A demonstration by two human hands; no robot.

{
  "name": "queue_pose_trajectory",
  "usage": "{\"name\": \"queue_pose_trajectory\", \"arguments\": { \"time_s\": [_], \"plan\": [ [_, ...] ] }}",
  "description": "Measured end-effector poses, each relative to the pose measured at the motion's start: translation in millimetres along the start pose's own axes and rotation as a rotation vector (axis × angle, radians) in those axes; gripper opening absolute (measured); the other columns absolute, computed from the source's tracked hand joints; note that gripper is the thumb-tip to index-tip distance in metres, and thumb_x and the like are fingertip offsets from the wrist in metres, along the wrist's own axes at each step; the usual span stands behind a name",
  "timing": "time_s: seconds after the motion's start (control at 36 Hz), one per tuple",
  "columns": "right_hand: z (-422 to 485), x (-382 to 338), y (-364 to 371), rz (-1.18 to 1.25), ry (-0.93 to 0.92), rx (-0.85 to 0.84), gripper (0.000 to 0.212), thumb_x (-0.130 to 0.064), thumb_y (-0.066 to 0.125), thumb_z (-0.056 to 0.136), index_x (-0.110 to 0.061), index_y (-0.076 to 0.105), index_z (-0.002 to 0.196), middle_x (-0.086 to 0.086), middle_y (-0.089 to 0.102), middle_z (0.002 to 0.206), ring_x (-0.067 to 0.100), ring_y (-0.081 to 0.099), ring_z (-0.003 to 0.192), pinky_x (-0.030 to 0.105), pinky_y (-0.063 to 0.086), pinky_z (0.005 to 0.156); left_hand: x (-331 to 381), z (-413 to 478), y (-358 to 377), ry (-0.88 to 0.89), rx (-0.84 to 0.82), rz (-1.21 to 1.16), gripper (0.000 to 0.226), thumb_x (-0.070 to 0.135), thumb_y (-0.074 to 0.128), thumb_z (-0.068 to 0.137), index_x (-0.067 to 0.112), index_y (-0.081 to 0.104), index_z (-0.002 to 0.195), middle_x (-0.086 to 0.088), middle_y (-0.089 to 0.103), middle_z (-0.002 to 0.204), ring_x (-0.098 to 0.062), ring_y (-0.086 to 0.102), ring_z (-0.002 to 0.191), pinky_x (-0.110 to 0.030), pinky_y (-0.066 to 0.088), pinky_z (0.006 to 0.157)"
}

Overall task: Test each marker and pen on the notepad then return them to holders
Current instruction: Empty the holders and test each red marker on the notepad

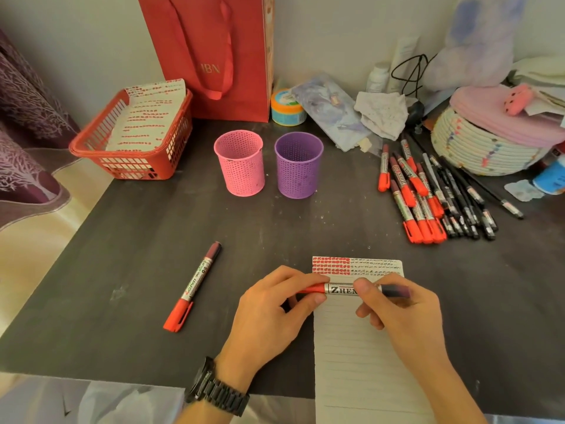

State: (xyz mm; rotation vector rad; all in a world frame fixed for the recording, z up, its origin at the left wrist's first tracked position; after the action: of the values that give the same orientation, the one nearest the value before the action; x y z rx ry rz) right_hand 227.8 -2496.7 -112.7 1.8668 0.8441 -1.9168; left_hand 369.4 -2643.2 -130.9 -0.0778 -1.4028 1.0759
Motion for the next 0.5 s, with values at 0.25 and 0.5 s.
{"name": "queue_pose_trajectory", "arguments": {
  "time_s": [0.25, 0.5],
  "plan": [
    [-2, -4, -4, 0.097, -0.078, -0.004, 0.032, -0.054, 0.066, 0.087, -0.024, 0.075, 0.083, 0.009, 0.071, 0.072, 0.016, 0.056, 0.048, 0.021, 0.046, 0.047, 1, 1, -3, -0.007, -0.002, -0.036, 0.029, 0.057, 0.049, 0.095, 0.046, 0.057, 0.121, 0.025, 0.054, 0.115, -0.011, 0.06, 0.089, -0.013, 0.047, 0.071],
    [-6, -20, -9, -0.111, -0.158, -0.134, 0.019, -0.033, 0.07, 0.077, -0.037, 0.075, 0.095, -0.005, 0.076, 0.091, 0.015, 0.069, 0.066, 0.023, 0.056, 0.059, 8, 4, -23, 0.01, -0.076, 0.047, 0.038, 0.074, 0.032, 0.089, 0.057, 0.051, 0.118, 0.029, 0.051, 0.114, -0.006, 0.058, 0.097, -0.014, 0.048, 0.073]
  ]
}}
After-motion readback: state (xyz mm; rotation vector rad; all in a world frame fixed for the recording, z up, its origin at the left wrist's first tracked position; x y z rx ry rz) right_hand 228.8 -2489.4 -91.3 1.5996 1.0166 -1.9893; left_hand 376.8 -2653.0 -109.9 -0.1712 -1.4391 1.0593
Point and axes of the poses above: each hand's wrist, its own z-axis towards the middle knuckle, its own y-axis out of the palm, x = y × z, the point moved 2 cm from there along z, towards the middle knuckle
